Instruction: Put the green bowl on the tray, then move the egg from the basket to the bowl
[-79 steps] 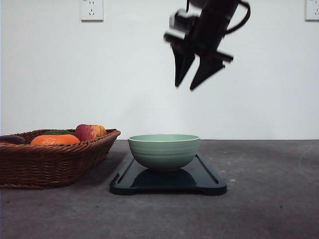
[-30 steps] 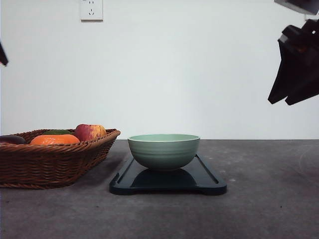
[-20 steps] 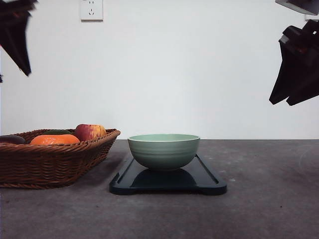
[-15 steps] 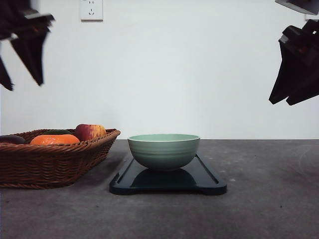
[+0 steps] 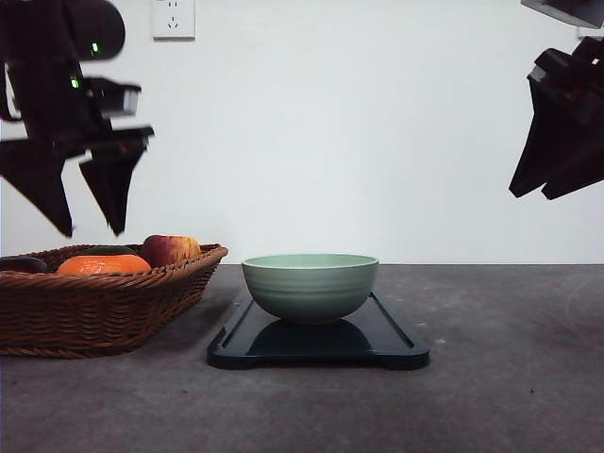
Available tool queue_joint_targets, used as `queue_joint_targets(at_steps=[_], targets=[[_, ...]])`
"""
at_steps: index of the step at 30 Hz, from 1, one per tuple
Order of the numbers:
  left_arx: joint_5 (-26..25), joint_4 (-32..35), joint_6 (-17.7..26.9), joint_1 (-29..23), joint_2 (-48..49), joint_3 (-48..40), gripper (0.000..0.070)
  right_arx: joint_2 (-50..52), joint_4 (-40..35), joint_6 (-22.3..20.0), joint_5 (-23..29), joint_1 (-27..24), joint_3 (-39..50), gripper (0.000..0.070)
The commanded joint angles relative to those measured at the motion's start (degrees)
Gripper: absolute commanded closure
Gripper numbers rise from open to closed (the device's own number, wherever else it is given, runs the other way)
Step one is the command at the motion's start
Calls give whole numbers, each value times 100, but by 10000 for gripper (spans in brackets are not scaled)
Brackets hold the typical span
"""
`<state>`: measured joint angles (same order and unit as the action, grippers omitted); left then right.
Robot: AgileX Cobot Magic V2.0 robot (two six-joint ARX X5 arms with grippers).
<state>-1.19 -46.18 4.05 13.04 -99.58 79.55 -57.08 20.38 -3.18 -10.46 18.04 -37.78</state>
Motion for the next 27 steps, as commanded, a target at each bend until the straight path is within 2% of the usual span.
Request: queue_joint_targets(at_steps=[1, 7, 27], targets=[[44, 98, 94, 22, -181, 125, 268, -50, -63, -48, -2, 20, -55, 435], [299, 314, 107, 21, -458, 125, 268, -50, -66, -48, -2, 20, -55, 435], [487, 514, 101, -3, -843, 123, 268, -50, -85, -42, -2, 20, -55, 435]])
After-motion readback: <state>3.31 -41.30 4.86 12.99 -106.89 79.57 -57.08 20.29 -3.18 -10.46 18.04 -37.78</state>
